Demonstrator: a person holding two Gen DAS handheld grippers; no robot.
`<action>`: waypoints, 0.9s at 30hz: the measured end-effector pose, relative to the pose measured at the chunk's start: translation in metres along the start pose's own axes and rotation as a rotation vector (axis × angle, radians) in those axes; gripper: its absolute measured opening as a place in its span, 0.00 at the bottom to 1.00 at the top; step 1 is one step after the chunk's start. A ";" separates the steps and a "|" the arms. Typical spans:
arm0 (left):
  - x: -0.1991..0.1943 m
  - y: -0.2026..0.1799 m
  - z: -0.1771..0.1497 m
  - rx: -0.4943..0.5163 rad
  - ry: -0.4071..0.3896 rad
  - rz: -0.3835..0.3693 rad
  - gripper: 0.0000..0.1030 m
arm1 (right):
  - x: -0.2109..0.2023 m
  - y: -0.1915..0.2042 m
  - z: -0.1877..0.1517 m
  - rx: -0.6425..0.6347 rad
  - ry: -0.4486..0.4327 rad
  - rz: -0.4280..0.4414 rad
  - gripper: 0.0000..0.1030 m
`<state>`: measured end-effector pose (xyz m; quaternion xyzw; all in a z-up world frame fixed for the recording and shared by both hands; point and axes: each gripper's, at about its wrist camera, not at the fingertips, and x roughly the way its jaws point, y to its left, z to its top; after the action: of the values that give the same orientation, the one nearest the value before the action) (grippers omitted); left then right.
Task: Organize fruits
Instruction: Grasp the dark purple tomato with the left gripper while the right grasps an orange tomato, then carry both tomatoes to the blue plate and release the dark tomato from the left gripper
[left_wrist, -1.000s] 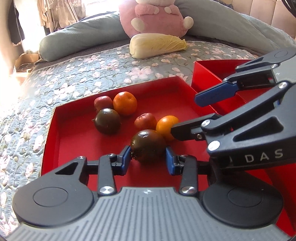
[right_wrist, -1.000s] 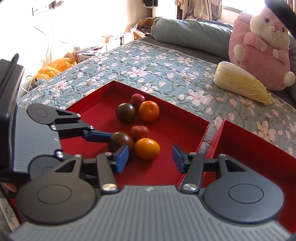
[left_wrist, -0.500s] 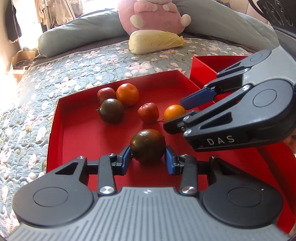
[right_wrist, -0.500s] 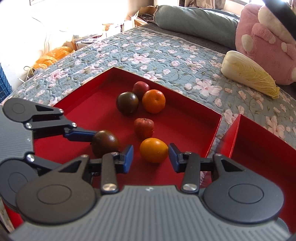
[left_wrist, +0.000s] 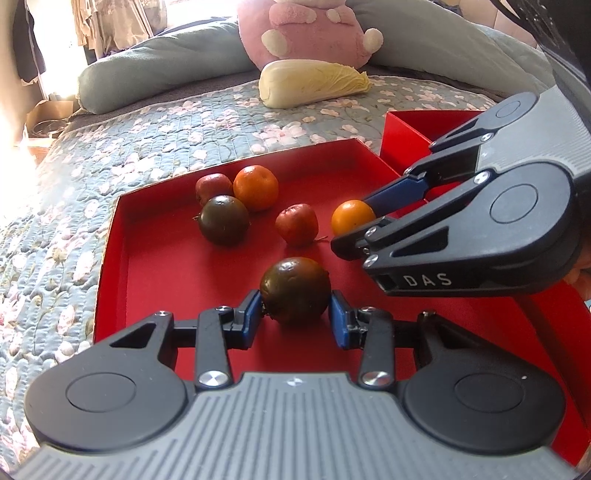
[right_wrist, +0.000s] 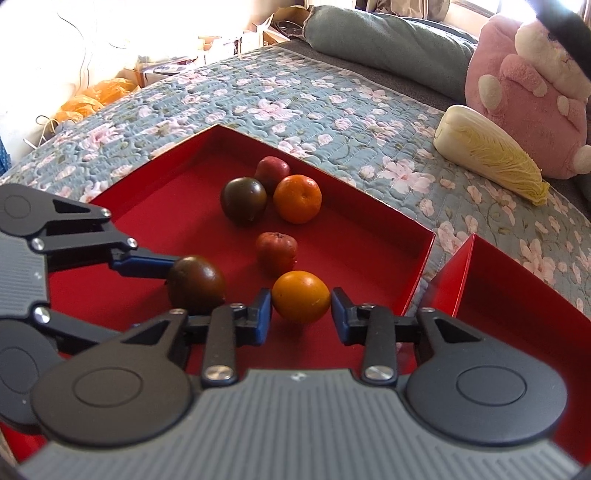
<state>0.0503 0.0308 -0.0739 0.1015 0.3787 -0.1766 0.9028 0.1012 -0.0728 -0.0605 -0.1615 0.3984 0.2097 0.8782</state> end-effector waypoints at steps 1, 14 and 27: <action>0.000 0.000 0.000 0.000 0.002 0.003 0.44 | -0.002 0.000 0.000 0.002 -0.003 0.003 0.37; -0.024 -0.020 0.001 0.043 -0.004 0.033 0.44 | -0.049 0.009 -0.003 0.060 -0.058 0.042 0.37; -0.052 -0.041 0.000 0.070 -0.017 0.055 0.44 | -0.094 0.001 -0.015 0.116 -0.114 0.030 0.37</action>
<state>0.0007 0.0058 -0.0383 0.1419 0.3618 -0.1657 0.9064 0.0350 -0.1010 0.0018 -0.0923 0.3617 0.2084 0.9040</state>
